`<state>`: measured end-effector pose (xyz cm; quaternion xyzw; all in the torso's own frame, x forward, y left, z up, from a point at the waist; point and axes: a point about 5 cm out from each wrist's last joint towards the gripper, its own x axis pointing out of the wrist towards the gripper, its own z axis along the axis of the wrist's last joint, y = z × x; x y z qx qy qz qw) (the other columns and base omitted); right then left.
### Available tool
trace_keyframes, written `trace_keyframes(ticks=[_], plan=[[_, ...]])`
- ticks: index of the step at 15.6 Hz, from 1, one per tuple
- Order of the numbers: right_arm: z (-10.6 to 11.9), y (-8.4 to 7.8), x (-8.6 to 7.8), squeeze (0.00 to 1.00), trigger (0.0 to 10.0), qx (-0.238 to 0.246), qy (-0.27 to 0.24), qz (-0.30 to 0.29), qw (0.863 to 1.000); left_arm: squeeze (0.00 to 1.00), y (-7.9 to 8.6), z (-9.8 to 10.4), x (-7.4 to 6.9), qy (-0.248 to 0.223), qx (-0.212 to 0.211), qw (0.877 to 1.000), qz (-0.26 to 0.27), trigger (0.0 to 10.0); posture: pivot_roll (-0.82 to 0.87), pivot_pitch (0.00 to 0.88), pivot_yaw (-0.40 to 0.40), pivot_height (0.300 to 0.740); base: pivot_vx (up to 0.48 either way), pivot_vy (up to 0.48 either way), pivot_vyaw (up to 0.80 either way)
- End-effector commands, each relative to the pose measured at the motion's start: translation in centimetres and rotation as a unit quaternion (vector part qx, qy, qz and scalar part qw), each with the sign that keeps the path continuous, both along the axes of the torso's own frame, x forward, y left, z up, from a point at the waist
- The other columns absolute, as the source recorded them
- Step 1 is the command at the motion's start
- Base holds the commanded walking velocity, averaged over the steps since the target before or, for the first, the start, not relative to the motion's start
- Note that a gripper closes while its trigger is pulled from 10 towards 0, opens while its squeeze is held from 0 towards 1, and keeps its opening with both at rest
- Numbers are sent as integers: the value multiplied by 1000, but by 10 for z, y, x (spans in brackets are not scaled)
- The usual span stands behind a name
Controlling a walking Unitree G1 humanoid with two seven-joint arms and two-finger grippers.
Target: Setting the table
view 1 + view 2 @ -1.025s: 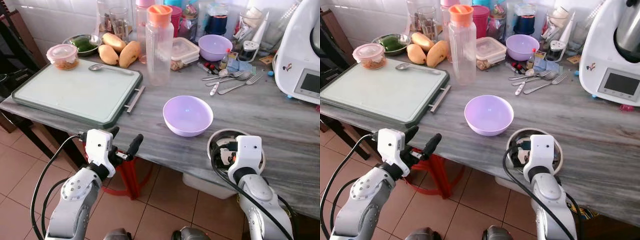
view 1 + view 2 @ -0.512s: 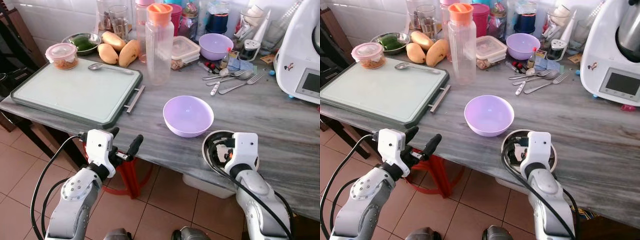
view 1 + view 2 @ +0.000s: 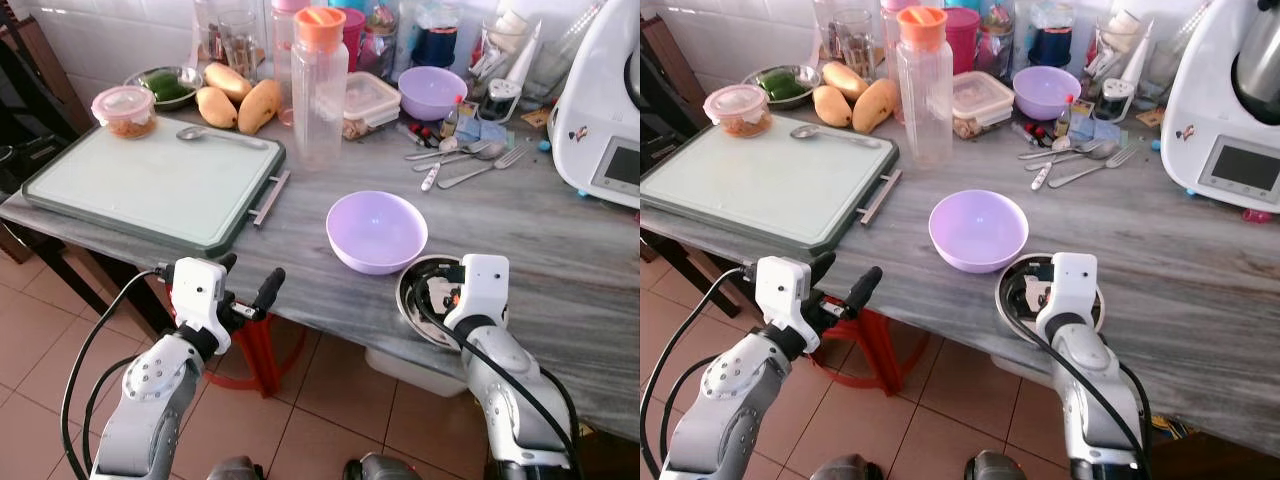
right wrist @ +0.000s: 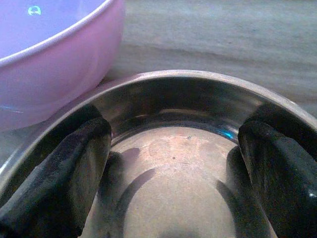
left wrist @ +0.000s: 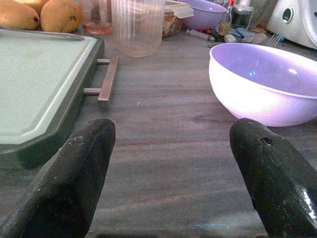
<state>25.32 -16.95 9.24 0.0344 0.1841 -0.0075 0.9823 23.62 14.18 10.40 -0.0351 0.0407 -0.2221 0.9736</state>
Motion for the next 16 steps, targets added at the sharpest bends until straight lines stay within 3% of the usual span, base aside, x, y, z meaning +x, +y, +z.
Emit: trace_keyframes(ticks=[1,5,8,10,12,13,14,16], plan=[[1,0,3,502,10000,6,-3,1,1000,0,-2,3,1,-6,7,1000,-2,10000,21,31,0,740,0,0,0],[2,1,5,482,10000,13,-10,2,1000,0,-2,2,1,-4,7,1000,3,10000,23,30,-2,740,0,0,0],[4,-4,-5,482,10000,6,-18,-7,1000,0,1,0,1,-1,19,999,26,10000,22,28,-3,740,0,0,0],[14,-8,-20,482,10000,-20,-52,-18,998,0,0,-1,1,-2,19,999,29,10000,12,20,-2,740,0,0,0],[24,-8,-23,482,10000,-36,-91,-22,995,0,-1,-1,3,-1,19,999,34,10000,7,17,0,740,0,0,0],[32,-6,-23,341,10000,-55,-120,-18,991,0,-1,-2,6,-6,32,998,48,10000,2,7,5,740,0,0,0],[41,-1,-22,0,10000,-64,-155,-11,986,0,-1,-3,8,-5,33,998,58,10000,2,2,6,740,0,0,0],[47,4,-18,0,10000,-75,-180,0,981,0,-2,-2,10,-6,33,998,59,10000,4,0,6,740,0,0,0]])
